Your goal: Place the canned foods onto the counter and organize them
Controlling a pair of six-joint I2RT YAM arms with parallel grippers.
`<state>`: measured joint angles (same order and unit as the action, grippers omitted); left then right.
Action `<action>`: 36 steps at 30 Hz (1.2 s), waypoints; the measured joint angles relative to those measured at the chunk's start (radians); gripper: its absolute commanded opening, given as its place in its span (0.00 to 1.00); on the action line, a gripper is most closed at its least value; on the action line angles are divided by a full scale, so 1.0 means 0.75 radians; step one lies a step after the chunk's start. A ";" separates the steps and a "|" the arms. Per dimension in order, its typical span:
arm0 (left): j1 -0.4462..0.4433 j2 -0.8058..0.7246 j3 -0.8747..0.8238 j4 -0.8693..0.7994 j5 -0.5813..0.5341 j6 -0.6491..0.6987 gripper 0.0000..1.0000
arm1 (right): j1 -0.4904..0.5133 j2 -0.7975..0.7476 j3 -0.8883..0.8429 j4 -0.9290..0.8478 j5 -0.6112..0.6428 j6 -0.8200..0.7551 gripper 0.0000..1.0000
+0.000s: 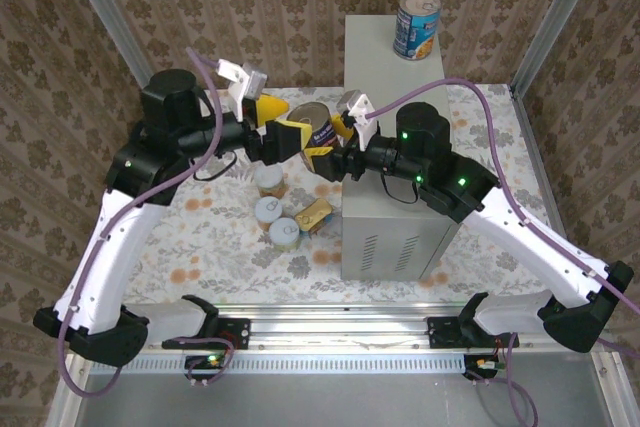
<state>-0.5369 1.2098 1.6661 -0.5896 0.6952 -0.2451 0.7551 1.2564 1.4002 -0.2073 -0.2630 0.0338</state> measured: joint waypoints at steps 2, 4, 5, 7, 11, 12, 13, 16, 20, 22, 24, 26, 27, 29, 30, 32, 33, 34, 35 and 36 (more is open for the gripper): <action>-0.004 0.011 -0.001 0.019 0.013 -0.012 0.97 | 0.000 0.000 -0.003 0.000 0.001 0.002 0.72; -0.011 0.022 -0.001 0.021 0.016 -0.017 0.98 | 0.000 -0.001 -0.003 0.002 0.001 0.006 0.72; -0.018 0.027 -0.001 0.021 0.017 -0.018 0.98 | 0.000 -0.001 -0.003 0.003 0.001 0.007 0.72; -0.025 0.036 -0.001 0.019 0.015 -0.018 0.99 | 0.000 -0.004 -0.003 0.004 0.001 0.012 0.72; -0.035 0.046 -0.001 0.014 -0.005 -0.017 0.95 | 0.000 -0.014 -0.003 0.004 0.001 0.024 0.73; -0.039 0.049 -0.001 0.010 -0.009 -0.017 0.92 | 0.000 -0.016 -0.003 0.004 0.001 0.026 0.73; -0.043 0.051 -0.001 0.009 -0.012 -0.017 0.92 | 0.000 -0.019 -0.003 0.004 0.001 0.026 0.73; -0.059 0.061 0.002 0.006 -0.017 -0.016 0.91 | 0.000 -0.023 -0.003 0.004 0.002 0.031 0.73; -0.079 0.083 0.011 -0.008 -0.026 -0.012 0.85 | 0.000 -0.024 -0.003 0.004 0.002 0.035 0.73; -0.086 0.092 0.015 -0.011 -0.026 -0.009 0.78 | 0.000 -0.024 -0.003 0.003 0.008 0.037 0.73; -0.092 0.094 0.021 -0.012 -0.034 0.004 0.70 | 0.000 -0.024 -0.003 0.002 0.018 0.046 0.74; -0.095 0.096 0.033 -0.018 -0.041 0.016 0.66 | 0.000 -0.026 -0.003 0.006 0.023 0.054 0.76; -0.096 0.096 0.039 -0.020 -0.043 0.017 0.64 | 0.000 -0.027 -0.003 0.009 0.023 0.056 0.77; -0.103 0.099 0.054 -0.021 -0.055 0.017 0.61 | 0.000 -0.031 -0.003 0.021 0.028 0.061 0.81; -0.105 0.101 0.064 -0.021 -0.066 0.016 0.58 | 0.000 -0.033 -0.003 0.032 0.033 0.060 0.84; -0.106 0.110 0.086 -0.036 -0.092 0.016 0.55 | 0.000 -0.044 -0.002 0.058 0.042 0.060 0.90; -0.106 0.123 0.105 -0.049 -0.110 0.015 0.54 | 0.000 -0.056 -0.002 0.065 0.048 0.056 0.94; -0.106 0.136 0.124 -0.057 -0.127 0.015 0.54 | 0.000 -0.069 -0.001 0.065 0.058 0.054 0.98; -0.106 0.153 0.144 -0.064 -0.144 0.013 0.54 | 0.000 -0.086 -0.001 0.064 0.070 0.047 1.00; -0.108 0.175 0.171 -0.073 -0.166 0.013 0.54 | 0.000 -0.106 -0.001 0.062 0.088 0.034 1.00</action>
<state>-0.6178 1.3411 1.7943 -0.6441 0.5705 -0.2356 0.7551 1.1770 1.3994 -0.1608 -0.1970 0.0589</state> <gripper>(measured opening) 0.715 0.987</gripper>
